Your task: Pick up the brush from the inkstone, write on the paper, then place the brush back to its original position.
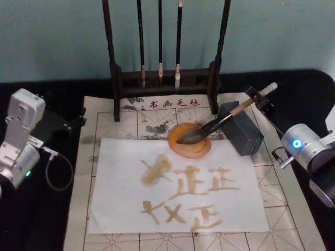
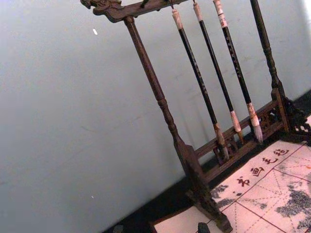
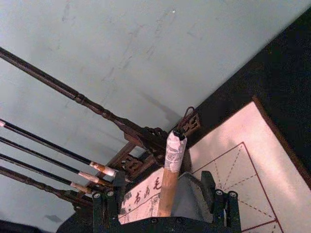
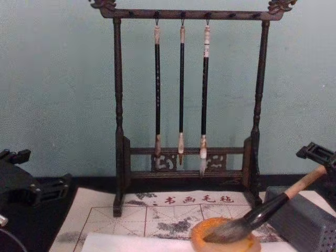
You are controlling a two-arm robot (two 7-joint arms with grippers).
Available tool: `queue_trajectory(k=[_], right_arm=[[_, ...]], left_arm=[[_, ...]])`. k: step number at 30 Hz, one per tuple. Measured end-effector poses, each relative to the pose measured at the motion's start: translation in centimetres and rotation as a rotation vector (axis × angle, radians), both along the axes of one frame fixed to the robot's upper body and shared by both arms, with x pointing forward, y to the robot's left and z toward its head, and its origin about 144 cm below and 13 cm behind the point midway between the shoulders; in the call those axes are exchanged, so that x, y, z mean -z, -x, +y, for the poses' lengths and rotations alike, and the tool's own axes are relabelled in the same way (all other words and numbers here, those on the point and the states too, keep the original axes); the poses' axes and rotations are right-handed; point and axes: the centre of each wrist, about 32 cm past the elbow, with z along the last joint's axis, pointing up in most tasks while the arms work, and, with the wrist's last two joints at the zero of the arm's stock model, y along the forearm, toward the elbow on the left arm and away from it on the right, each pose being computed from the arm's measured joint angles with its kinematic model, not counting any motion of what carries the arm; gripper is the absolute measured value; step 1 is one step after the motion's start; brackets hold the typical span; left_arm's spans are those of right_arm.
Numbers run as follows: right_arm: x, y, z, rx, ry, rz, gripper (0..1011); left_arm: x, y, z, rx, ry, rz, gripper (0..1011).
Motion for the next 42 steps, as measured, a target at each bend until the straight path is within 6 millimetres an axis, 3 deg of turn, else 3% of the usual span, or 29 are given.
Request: queue_trajectory(k=[31, 42], right_arm=[[-0.15, -0.78, 0.53, 0.024, -0.010, 0.007, 997], [-0.16, -0.76, 0.53, 0.023, -0.011, 0.007, 755]], left_arm=[[0.00, 0.00, 0.00, 0.000, 0.000, 0.000, 1001], [0.00, 0.00, 0.00, 0.000, 0.000, 0.000, 1001]])
